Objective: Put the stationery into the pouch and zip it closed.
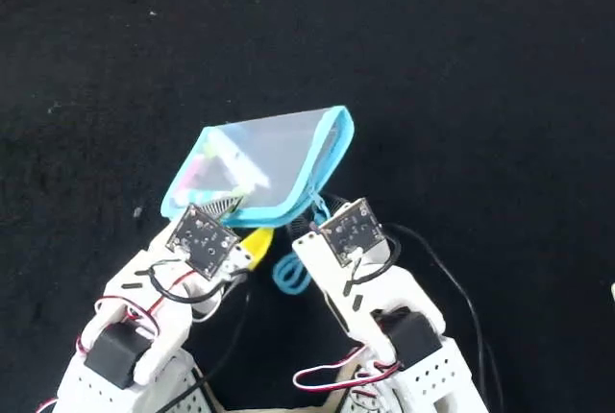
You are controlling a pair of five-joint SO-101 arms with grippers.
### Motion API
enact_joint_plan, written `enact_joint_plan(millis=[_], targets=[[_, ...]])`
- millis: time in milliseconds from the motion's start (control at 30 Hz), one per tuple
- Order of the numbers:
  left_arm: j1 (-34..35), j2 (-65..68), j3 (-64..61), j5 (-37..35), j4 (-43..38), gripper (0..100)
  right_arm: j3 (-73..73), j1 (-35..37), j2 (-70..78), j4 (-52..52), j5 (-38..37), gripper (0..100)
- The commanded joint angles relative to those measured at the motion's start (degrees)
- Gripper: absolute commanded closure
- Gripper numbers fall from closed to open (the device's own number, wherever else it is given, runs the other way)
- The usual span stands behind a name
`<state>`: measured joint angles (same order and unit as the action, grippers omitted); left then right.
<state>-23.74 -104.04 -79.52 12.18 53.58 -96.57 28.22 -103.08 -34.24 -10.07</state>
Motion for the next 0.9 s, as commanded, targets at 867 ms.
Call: enact_joint_plan(millis=[867], targets=[[-3.12,0.00,-1.45,9.58,-8.70,81,2.24,0.70,-5.58,1.67,-0.62,98.8]])
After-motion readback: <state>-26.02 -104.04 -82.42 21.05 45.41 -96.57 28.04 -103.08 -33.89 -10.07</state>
